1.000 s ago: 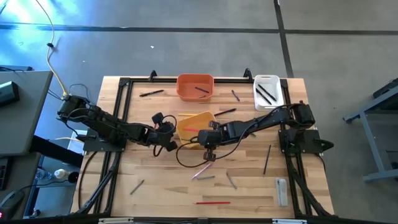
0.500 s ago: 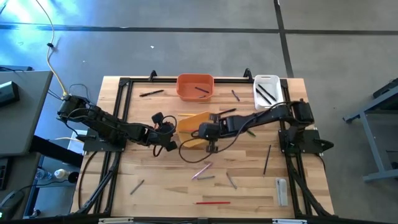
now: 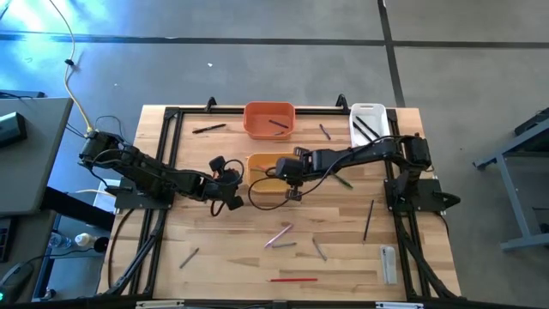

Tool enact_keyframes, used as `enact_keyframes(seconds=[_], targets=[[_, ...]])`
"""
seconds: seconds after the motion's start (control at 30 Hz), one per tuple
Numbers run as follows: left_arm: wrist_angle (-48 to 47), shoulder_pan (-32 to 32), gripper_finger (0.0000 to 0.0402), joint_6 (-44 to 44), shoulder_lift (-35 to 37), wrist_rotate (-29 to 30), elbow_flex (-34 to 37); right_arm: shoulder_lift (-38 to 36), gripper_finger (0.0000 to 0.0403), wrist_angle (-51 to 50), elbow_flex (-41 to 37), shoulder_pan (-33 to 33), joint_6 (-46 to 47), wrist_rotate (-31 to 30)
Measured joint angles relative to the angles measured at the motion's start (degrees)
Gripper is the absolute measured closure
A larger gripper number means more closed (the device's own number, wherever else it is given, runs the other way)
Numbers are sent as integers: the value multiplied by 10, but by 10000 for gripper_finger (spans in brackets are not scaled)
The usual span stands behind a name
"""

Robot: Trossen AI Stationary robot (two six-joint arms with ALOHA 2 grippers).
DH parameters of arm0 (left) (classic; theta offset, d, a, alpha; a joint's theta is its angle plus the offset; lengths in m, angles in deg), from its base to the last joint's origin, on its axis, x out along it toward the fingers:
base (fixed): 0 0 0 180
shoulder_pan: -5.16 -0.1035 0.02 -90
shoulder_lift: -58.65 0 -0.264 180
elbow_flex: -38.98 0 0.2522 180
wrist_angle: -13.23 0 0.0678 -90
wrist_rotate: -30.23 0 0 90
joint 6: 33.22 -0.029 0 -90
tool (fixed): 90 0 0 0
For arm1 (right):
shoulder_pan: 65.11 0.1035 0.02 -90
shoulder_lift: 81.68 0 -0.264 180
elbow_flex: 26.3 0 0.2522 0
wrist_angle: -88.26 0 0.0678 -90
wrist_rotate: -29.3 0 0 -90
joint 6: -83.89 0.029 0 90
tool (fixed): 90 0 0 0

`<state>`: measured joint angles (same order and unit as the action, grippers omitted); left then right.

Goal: Sort crayons/erasers/pens/pencils in bins
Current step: Put the green pencil into the yellow bin, then adjust the yellow bin

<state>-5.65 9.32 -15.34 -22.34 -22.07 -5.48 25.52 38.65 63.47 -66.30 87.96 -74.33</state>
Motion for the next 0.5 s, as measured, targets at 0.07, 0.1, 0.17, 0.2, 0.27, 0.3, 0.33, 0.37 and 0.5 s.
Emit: enact_keyframes(seconds=[0.07,0.1,0.17,0.2,0.27,0.3,0.33,0.37,0.5], targets=[[0,0,402,1,0,0,0,0,335,-4,0,0,4,0],[0,0,402,1,0,-1,0,0,324,-5,0,0,5,0],[0,0,401,1,0,-1,0,0,306,-6,0,0,5,0],[0,0,401,1,0,-2,0,0,299,-9,1,0,4,0],[0,0,401,1,0,-7,0,-2,289,-39,13,1,4,0],[0,0,402,0,0,-10,0,-5,287,-57,22,2,4,0],[-1,0,401,0,0,-11,0,-10,287,-73,30,3,4,-3],[-2,0,401,0,0,-13,0,-17,289,-93,39,6,4,-13],[-4,0,402,0,0,-13,0,-50,330,-165,50,19,11,-83]])
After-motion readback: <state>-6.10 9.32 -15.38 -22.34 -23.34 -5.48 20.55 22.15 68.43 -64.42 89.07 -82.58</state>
